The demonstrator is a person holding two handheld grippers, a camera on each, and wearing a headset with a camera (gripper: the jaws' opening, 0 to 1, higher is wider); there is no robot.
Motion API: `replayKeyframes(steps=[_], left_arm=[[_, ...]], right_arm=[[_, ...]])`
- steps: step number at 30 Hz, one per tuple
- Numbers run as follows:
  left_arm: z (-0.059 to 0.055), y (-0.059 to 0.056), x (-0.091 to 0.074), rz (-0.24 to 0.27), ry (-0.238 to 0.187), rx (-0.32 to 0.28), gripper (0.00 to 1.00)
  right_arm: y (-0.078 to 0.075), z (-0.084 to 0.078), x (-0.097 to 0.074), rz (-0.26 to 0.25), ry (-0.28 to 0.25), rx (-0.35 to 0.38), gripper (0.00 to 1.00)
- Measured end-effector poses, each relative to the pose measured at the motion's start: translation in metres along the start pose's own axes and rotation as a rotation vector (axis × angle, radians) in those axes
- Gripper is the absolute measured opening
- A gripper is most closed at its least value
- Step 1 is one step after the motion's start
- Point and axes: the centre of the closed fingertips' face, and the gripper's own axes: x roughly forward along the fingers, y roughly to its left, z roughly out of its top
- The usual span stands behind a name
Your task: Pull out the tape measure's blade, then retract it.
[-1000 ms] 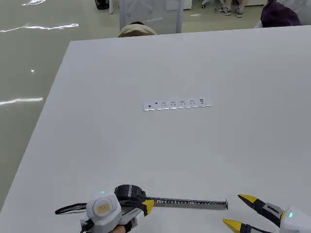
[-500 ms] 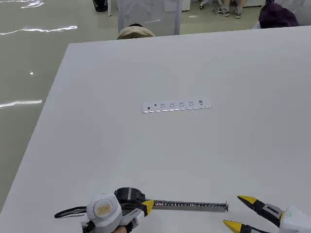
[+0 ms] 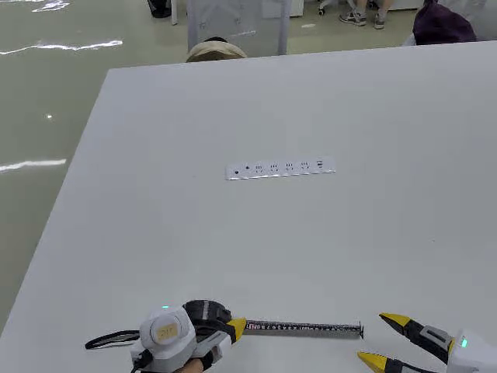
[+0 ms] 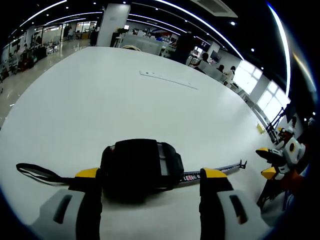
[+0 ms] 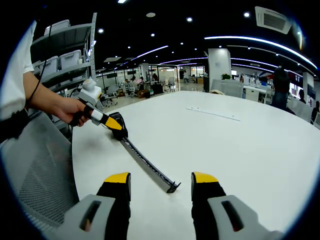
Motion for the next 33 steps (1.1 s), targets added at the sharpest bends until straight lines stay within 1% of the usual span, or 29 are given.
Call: replayKeyframes(steps=[4, 9, 15, 27, 33], left_arm=[[0.0005, 0.0007, 0.0008, 0.003, -0.001, -0.01, 0.78], [0.0002, 0.0017, 0.002, 0.014, 0.002, -0.008, 0.78], [0.0005, 0.0035, 0.0029, 0.037, 0.006, -0.021, 0.76], [0.0027, 0.0047, 0.0041, 0.064, 0.002, -0.073, 0.77], [0.0032, 0.0061, 0.0051, 0.087, 0.003, -0.079, 0.76]], right_arm=[[0.0, -0.0003, 0.0003, 0.0, 0.002, 0.0, 0.48], [0.0009, 0.0002, 0.0006, 0.0, -0.001, 0.006, 0.47], [-0.0001, -0.0032, 0.0004, -0.001, 0.002, 0.008, 0.46], [-0.0016, -0.0048, 0.0003, -0.004, 0.005, 0.012, 0.46], [-0.0036, -0.0044, 0.0011, -0.005, 0.005, 0.012, 0.46]])
